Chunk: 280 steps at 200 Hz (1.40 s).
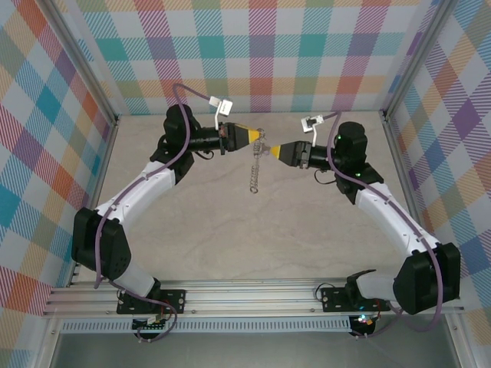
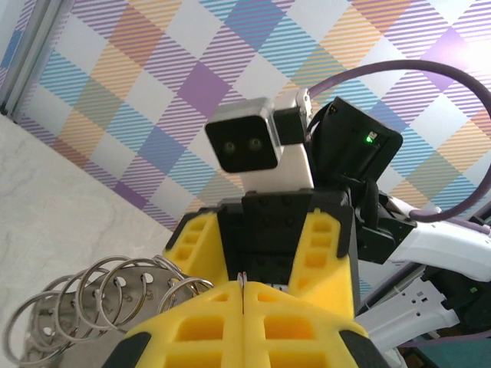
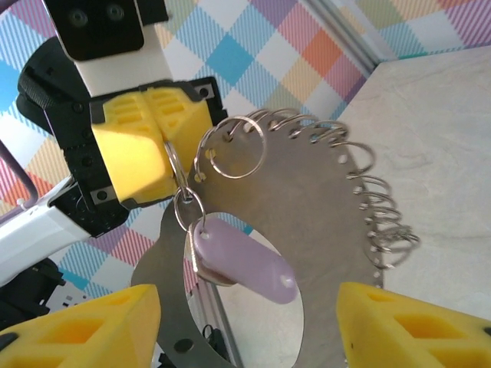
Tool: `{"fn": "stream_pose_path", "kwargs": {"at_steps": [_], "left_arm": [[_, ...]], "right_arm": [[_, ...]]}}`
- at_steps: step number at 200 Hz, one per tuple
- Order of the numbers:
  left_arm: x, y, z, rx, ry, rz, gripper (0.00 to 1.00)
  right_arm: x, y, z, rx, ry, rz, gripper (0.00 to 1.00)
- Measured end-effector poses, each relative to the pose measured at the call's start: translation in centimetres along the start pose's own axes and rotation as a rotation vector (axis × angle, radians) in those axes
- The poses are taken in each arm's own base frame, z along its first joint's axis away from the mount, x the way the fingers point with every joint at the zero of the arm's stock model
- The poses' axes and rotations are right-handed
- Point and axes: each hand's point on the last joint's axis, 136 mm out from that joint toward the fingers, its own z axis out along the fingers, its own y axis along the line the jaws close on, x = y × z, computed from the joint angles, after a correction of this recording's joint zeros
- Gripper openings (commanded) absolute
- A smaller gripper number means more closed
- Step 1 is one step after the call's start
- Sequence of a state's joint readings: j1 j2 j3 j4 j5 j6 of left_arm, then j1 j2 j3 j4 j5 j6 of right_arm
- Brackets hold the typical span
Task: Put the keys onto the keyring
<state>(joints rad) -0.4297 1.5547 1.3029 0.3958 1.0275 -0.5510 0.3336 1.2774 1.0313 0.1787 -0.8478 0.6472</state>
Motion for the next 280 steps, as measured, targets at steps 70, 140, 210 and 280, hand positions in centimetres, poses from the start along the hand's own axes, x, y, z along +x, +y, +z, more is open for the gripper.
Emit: {"fn": "stream_pose_path", "kwargs": {"at_steps": [70, 140, 210, 280], "left_arm": [[-0.2, -0.3, 0.0, 0.005, -0.005, -0.011, 0.0], [-0.4, -0.7, 0.0, 0.014, -0.011, -0.008, 0.0], [-0.4, -0.7, 0.1, 0.011, -0.016, -0.014, 0.0], [-0.7, -0.7, -0.2, -0.008, -0.05, -0.026, 0.0]], "right_arm": [[0.9, 0.9, 1.7, -0.023, 0.022, -0.016, 0.62], [1.5, 0.8, 2.9, -0.032, 0.047, -0.024, 0.37], [1.1, 1.5, 3.0, -0.042, 0.044, -0.063, 0.03], [1.5, 1.9, 3.1, -0.039, 0.05, -0.066, 0.0]]}}
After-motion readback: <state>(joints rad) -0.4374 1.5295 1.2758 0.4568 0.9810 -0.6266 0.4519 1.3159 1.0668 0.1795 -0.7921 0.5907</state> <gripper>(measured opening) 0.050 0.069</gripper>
